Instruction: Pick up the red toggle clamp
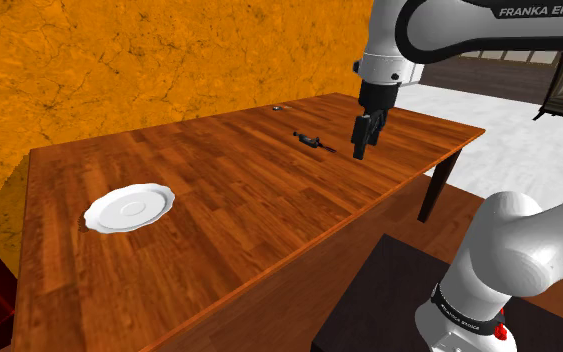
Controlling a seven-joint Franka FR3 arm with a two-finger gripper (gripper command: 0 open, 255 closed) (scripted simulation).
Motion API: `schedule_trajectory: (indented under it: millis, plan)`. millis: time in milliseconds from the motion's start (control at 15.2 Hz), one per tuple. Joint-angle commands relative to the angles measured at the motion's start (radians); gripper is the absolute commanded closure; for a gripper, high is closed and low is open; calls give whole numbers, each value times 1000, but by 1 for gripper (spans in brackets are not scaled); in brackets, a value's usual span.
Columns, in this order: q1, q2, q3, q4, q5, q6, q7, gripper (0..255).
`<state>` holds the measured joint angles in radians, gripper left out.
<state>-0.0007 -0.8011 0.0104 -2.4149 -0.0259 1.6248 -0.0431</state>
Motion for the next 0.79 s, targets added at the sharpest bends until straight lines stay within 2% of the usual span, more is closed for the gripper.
schedule_trajectory:
  millis: [0,396,726]
  plan:
    - [0,0,0,0,0,0,0,0]
    - [-27,153,-108,37,-51,138,-124,0]
    - [-38,307,-192,106,-63,239,-228,0]
